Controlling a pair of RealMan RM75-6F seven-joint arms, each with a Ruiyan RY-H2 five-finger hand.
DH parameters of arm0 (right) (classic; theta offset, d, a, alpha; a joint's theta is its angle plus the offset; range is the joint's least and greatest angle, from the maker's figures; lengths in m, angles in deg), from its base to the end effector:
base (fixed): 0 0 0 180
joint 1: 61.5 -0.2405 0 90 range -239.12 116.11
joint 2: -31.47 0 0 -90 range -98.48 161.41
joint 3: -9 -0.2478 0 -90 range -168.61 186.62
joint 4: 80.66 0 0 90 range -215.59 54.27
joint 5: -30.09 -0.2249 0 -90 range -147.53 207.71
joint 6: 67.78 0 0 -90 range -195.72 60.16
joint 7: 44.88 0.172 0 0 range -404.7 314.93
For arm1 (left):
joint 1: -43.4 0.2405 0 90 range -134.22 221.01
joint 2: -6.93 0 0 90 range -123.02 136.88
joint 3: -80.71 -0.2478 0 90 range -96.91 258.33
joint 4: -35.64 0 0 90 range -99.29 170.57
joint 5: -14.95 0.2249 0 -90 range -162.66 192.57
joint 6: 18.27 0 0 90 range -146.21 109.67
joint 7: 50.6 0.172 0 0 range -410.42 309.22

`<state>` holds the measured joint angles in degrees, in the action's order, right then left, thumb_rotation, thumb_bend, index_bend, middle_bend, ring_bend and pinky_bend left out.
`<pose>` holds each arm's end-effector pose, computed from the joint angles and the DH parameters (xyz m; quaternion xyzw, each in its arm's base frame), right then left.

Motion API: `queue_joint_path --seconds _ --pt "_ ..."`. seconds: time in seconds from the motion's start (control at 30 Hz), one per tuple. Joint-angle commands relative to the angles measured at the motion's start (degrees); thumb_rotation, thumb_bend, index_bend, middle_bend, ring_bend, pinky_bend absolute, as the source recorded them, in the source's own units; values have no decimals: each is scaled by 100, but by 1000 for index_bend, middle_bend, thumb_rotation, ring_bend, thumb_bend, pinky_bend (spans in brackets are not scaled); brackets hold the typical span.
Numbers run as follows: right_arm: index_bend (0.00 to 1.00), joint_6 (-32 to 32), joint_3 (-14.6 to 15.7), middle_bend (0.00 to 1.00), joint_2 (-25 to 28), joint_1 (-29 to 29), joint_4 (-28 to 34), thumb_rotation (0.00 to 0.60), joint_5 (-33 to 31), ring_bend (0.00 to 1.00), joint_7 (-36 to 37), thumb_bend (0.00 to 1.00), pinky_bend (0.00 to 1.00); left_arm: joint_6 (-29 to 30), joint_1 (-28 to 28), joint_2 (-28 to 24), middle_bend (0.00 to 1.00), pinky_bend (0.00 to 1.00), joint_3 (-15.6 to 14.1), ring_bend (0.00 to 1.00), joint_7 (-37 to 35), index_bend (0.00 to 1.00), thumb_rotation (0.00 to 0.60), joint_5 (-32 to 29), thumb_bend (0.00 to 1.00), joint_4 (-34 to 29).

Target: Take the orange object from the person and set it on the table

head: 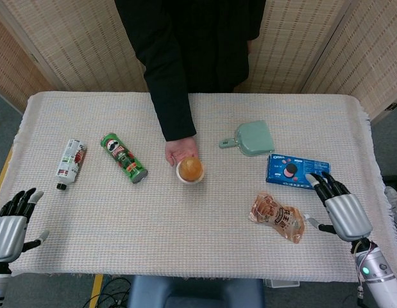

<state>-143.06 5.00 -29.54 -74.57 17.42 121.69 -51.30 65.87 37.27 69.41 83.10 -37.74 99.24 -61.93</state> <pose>-0.2528 -0.2480 0.1187 0.6955 -0.3316 0.3806 0.5113 -0.2941 0.2128 0.1394 -0.6274 -0.3451 -0.3352 0.6123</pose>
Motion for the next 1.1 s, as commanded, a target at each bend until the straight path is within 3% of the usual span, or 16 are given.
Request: queue_joint_path --seconds 0.03,0.27,0.47,0.73,1.1 --pt "33 678 -200 86 37 -612 272 600 131 88 -163 161 199 13 22 -26 96 213 -20 96 17 136 600 1 223 -17" --pt "33 1888 -673 86 -414 -1747 289 600 -209 88 -243 162 199 74 94 -122 91 213 -44 97 121 137 600 -48 223 -101" --pt "33 2786 -1094 86 -1055 -2734 -74 600 -749 87 -386 187 199 122 147 -190 89 213 -74 97 172 136 600 -38 223 -204" --pt "32 3245 -1389 79 -1870 -3592 -906 600 -1363 83 -743 207 199 185 246 -281 85 213 -116 97 171 136 600 -80 224 -268" --pt "32 3478 -1379 79 -2500 -4227 -1676 600 -1801 83 -807 243 199 201 349 -337 80 213 -141 97 110 137 600 -198 223 -257"
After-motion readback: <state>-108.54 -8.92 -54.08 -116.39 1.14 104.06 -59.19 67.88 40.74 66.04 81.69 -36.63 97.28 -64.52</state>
